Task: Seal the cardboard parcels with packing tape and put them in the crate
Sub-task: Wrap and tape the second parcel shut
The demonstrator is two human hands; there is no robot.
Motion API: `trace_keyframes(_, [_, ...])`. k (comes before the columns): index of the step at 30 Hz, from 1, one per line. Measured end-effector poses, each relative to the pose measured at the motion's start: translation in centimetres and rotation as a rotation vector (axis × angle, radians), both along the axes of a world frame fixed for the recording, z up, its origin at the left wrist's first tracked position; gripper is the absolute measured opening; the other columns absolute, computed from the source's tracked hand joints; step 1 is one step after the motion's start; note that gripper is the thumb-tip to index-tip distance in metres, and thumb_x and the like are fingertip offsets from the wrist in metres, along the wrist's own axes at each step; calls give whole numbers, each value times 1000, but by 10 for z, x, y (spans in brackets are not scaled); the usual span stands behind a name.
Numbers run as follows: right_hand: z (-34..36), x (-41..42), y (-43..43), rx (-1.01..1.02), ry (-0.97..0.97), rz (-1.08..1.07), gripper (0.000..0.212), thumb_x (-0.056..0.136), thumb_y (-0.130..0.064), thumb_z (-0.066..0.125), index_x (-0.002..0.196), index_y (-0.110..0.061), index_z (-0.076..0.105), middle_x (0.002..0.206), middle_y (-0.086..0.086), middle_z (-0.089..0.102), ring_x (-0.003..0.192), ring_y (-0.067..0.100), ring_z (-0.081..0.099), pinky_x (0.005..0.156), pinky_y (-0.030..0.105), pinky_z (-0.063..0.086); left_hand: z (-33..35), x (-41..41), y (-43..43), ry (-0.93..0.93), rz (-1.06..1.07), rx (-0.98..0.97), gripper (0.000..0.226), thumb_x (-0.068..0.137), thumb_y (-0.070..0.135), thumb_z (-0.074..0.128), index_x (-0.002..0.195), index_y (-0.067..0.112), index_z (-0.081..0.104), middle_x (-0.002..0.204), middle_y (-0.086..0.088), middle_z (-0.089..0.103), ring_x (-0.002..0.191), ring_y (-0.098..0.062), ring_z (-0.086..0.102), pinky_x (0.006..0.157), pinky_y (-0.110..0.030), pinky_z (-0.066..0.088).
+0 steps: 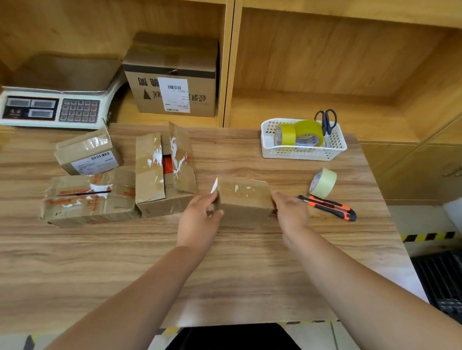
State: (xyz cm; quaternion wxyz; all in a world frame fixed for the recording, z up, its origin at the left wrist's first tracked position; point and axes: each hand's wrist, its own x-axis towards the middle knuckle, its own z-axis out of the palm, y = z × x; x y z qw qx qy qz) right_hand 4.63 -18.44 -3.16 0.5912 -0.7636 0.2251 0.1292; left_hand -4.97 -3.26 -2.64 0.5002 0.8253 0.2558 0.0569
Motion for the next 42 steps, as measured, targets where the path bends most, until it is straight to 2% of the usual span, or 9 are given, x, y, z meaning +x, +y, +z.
trace_keyframes(3, [1, -5, -4, 48, 0, 69, 4, 85, -8, 65, 84, -8, 69, 78, 2, 66, 72, 15, 60, 67, 26, 52, 1, -5, -3, -9, 64, -64, 45, 87, -1, 54, 129, 15, 57, 118, 7, 57, 100, -4, 53, 84, -12, 36])
trace_keyframes(9, [-4, -11, -12, 139, 7, 194, 62, 75, 21, 51, 125, -14, 54, 99, 7, 67, 84, 15, 61, 67, 16, 49, 0, -19, -14, -65, 223, -304, 32, 85, 0, 57, 99, 29, 55, 101, 15, 63, 102, -5, 60, 88, -25, 46])
trace_keyframes(13, [-5, -20, -15, 174, 10, 257, 49, 71, 19, 43, 105, -6, 69, 101, 7, 70, 91, 21, 64, 81, 31, 50, 2, -30, -25, -138, 267, -313, 22, 89, 9, 61, 100, 28, 56, 99, 13, 63, 92, 1, 58, 88, -24, 46])
trace_keyframes(17, [1, -35, -25, 267, 18, 308, 33, 82, 10, 41, 83, -13, 64, 93, 3, 65, 84, 15, 58, 74, 28, 43, 5, -53, -44, -177, 378, -340, 17, 91, 15, 61, 88, 32, 57, 89, 14, 64, 77, 6, 58, 77, -18, 47])
trace_keyframes(22, [-7, -62, -30, 177, 9, 502, 17, 83, -1, 57, 86, -15, 66, 96, 5, 70, 89, 18, 63, 80, 29, 48, -1, -96, -61, -86, 532, -359, 16, 86, 14, 65, 97, 24, 58, 93, 9, 65, 89, -9, 62, 80, -24, 47])
trace_keyframes(28, [-7, -108, 8, 194, 50, 749, 22, 84, 2, 54, 93, -16, 63, 101, 8, 70, 85, 17, 63, 73, 26, 48, 11, -167, -57, -119, 700, -306, 31, 81, 5, 64, 89, 32, 52, 84, 16, 64, 83, 1, 60, 73, -18, 44])
trace_keyframes(33, [2, -163, 65, 202, 65, 928, 23, 86, 0, 53, 102, -12, 64, 105, 8, 70, 95, 21, 65, 79, 31, 51, 20, -235, -25, -88, 839, -284, 50, 81, 8, 63, 124, 28, 47, 85, 14, 61, 87, -7, 60, 75, -28, 48])
trace_keyframes(36, [10, -200, 103, 190, 55, 1007, 21, 89, -4, 53, 106, -11, 64, 103, 6, 70, 95, 19, 64, 72, 25, 50, 22, -277, 1, -109, 862, -233, 67, 83, 6, 63, 142, 24, 36, 75, 7, 59, 79, -11, 60, 74, -29, 49])
trace_keyframes(42, [11, -294, 194, 171, 53, 1119, 12, 91, -9, 52, 95, -14, 63, 97, 7, 69, 84, 14, 63, 69, 25, 48, 25, -374, 74, -72, 886, -167, 67, 89, 14, 60, 147, 27, 29, 75, 3, 57, 74, -10, 57, 68, -27, 44])
